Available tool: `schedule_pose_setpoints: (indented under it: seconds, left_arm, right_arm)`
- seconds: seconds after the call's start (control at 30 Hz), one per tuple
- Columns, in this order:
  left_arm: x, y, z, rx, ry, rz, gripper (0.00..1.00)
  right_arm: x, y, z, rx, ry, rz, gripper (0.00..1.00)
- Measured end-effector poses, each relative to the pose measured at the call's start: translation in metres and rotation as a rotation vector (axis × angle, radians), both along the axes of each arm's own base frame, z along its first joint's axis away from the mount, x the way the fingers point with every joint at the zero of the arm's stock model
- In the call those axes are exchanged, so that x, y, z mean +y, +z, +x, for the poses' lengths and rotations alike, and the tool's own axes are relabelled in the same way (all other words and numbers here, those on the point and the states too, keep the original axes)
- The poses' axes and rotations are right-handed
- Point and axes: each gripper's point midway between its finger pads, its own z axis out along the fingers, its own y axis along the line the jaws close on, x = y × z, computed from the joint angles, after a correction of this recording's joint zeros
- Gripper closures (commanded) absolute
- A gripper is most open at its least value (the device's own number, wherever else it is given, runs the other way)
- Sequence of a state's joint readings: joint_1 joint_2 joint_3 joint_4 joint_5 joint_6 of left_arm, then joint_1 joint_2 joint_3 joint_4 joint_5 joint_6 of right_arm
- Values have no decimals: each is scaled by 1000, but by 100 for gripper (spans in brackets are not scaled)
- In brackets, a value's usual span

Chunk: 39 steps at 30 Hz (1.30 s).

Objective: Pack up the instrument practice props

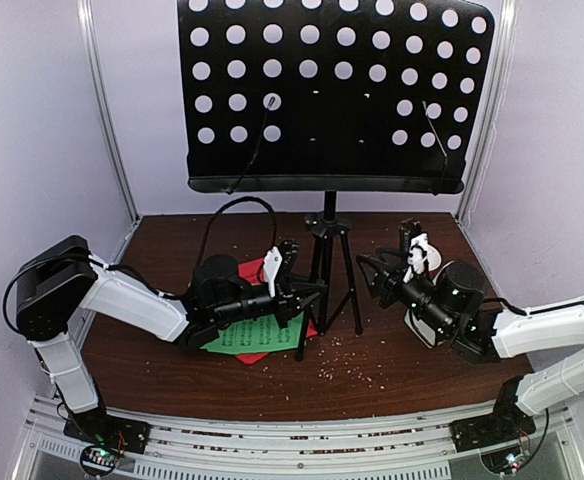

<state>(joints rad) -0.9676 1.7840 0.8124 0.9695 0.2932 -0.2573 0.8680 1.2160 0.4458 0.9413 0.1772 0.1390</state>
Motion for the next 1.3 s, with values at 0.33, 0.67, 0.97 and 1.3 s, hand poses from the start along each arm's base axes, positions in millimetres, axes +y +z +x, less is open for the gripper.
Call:
schedule_pose_setpoints:
  seconds: [0.33, 0.67, 0.97, 1.3]
  left_arm:
    - [0, 0, 0, -1, 1, 0, 100]
    - [0, 0, 0, -2, 2, 0, 100]
    - [1, 0, 0, -7, 1, -1, 100]
    - [1, 0, -1, -11, 0, 0, 100]
  right_arm:
    - [8, 46, 6, -77, 123, 184, 28]
    - [39, 85, 0, -146, 299, 290, 26]
    - [57, 100, 11, -150, 340, 334, 35]
    - [76, 115, 13, -141, 411, 321, 40]
